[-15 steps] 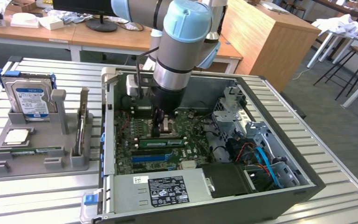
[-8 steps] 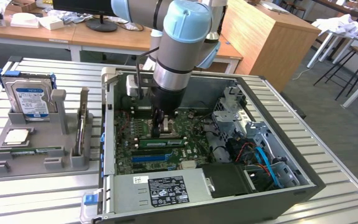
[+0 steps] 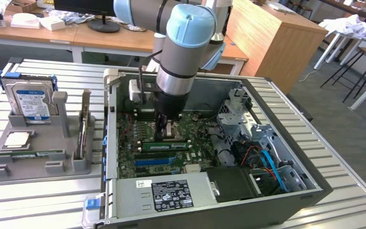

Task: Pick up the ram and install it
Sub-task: 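Press down the ram until it locks into place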

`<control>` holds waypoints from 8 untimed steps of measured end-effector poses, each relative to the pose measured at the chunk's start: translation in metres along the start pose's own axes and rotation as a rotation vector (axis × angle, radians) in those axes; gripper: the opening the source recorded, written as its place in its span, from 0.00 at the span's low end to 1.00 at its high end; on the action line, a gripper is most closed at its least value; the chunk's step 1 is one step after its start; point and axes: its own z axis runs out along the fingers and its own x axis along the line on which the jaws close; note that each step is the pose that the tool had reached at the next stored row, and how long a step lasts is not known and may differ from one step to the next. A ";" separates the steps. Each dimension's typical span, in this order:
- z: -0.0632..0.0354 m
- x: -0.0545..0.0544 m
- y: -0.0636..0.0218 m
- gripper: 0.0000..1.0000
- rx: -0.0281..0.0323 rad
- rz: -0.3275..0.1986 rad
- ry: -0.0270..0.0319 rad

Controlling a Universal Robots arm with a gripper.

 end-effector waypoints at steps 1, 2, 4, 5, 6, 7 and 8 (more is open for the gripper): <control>0.0005 0.000 0.0000 0.10 0.0000 0.000 0.0000; 0.0009 0.000 0.0000 0.10 0.0000 0.000 0.0000; 0.0018 0.000 -0.0001 0.10 0.0000 0.000 -0.0001; 0.0022 0.000 -0.0001 0.10 0.0000 0.000 0.0000; 0.0025 0.000 -0.0001 0.10 0.0000 0.000 0.0000; 0.0028 0.000 -0.0001 0.10 -0.0001 0.000 0.0001; 0.0028 0.000 -0.0001 0.10 -0.0001 0.000 0.0002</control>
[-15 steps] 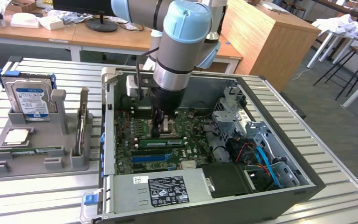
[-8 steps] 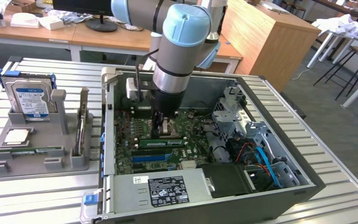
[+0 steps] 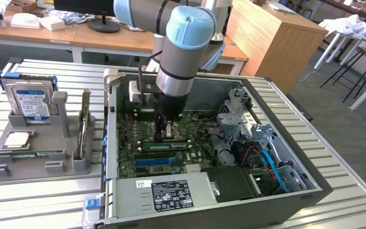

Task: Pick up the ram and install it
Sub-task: 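Press down the ram until it locks into place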

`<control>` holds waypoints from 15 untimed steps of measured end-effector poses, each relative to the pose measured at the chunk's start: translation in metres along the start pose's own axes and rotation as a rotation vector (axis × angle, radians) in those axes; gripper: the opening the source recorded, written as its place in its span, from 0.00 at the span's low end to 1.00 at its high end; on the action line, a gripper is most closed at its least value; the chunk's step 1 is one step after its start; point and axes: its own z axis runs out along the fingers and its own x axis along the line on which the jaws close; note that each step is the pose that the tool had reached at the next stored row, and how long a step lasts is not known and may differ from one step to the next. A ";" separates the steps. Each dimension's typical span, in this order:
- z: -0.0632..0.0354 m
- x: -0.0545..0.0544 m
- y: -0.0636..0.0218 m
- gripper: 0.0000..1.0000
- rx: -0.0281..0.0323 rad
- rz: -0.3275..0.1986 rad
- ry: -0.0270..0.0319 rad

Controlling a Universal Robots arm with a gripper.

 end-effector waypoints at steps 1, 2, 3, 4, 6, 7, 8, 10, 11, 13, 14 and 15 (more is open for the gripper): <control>0.0000 0.000 0.0000 0.10 0.0000 0.000 0.0002; 0.0000 0.000 0.0000 0.10 0.0001 0.000 0.0001; 0.0001 0.000 0.0000 0.10 0.0002 0.000 -0.0001; 0.0002 0.000 0.0000 0.10 0.0003 0.000 -0.0002; 0.0001 0.001 0.0000 0.10 0.0002 0.000 -0.0001; 0.0001 0.001 0.0000 0.10 0.0002 0.000 -0.0001; 0.0001 0.001 0.0000 0.10 0.0002 0.000 0.0000; 0.0001 0.001 0.0000 0.10 0.0002 0.000 0.0000; 0.0004 0.001 0.0000 0.10 0.0002 0.000 0.0000; 0.0017 0.001 -0.0001 0.10 0.0002 0.000 0.0000; 0.0026 0.001 -0.0001 0.10 0.0002 0.000 0.0000; 0.0032 0.002 -0.0001 0.10 0.0002 0.000 -0.0001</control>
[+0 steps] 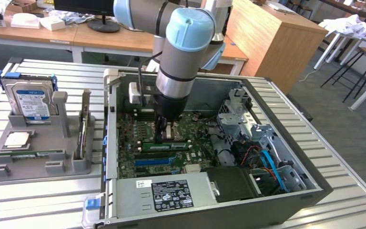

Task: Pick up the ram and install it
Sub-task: 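Press down the ram until it locks into place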

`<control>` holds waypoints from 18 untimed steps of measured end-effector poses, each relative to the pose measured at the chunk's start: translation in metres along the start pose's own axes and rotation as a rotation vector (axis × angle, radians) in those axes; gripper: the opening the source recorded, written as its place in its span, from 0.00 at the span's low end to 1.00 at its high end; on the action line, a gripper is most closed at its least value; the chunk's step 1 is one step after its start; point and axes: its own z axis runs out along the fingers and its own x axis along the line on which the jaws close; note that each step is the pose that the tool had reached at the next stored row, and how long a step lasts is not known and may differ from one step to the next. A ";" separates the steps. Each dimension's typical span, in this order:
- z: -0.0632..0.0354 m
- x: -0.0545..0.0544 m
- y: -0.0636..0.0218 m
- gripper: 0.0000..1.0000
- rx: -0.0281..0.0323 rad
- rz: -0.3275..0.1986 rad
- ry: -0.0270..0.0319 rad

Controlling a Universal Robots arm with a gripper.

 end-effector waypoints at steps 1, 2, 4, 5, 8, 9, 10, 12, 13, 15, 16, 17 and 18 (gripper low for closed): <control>0.0004 0.000 0.0000 0.10 0.0000 0.000 0.0000; 0.0004 0.000 0.0000 0.10 -0.0001 0.000 0.0002; 0.0004 0.000 0.0000 0.10 -0.0001 0.000 0.0002; 0.0004 0.000 0.0000 0.10 -0.0001 0.000 0.0001; 0.0015 0.000 -0.0001 0.10 0.0000 0.000 -0.0001; 0.0015 0.000 -0.0001 0.10 -0.0001 0.000 0.0001; 0.0015 0.000 0.0000 0.10 -0.0001 0.000 0.0002; 0.0015 0.000 0.0000 0.10 -0.0001 0.000 0.0002; 0.0015 0.000 0.0000 0.10 -0.0001 0.000 0.0001; 0.0022 0.000 -0.0001 0.10 0.0001 0.000 -0.0004; 0.0024 0.000 -0.0001 0.10 0.0001 0.000 -0.0001; 0.0024 0.000 0.0000 0.10 -0.0001 0.000 0.0001; 0.0024 0.000 -0.0001 0.10 -0.0001 0.000 0.0001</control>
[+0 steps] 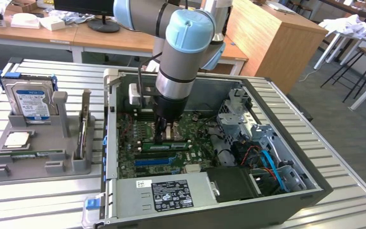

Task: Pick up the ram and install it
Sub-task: 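Press down the ram until it locks into place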

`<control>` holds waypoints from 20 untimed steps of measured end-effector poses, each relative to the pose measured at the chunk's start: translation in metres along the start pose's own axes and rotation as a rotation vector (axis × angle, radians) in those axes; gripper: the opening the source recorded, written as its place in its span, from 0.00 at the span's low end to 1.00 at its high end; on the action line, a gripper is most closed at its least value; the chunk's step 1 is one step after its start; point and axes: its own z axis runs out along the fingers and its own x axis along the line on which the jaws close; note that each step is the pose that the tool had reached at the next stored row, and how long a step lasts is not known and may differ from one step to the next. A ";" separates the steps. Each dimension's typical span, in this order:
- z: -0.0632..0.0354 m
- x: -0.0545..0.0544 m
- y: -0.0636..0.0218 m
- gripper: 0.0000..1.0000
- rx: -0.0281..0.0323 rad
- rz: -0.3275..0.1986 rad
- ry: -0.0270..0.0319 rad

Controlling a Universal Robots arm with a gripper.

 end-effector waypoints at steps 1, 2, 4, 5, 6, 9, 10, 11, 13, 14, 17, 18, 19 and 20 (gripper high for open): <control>0.0000 0.000 0.0000 0.10 0.0000 0.000 0.0001; 0.0000 0.000 0.0000 0.10 0.0000 0.000 0.0000; 0.0000 0.000 0.0000 0.10 0.0000 0.000 0.0000; 0.0001 0.000 0.0000 0.10 0.0000 0.000 -0.0001; 0.0005 0.000 0.0000 0.10 0.0002 0.000 -0.0003; 0.0010 0.000 0.0000 0.10 0.0000 0.000 0.0001; 0.0011 0.000 0.0000 0.10 0.0000 0.000 0.0000; 0.0011 0.000 0.0000 0.10 0.0001 0.000 -0.0001; 0.0012 0.000 0.0000 0.10 0.0001 0.000 -0.0001; 0.0016 0.000 -0.0001 0.10 0.0003 0.000 -0.0004; 0.0021 0.000 -0.0001 0.10 0.0000 0.000 0.0000; 0.0020 0.000 -0.0001 0.10 -0.0001 0.000 0.0001; 0.0021 0.000 -0.0001 0.10 0.0000 0.000 0.0001; 0.0021 0.000 -0.0001 0.10 0.0000 0.000 0.0000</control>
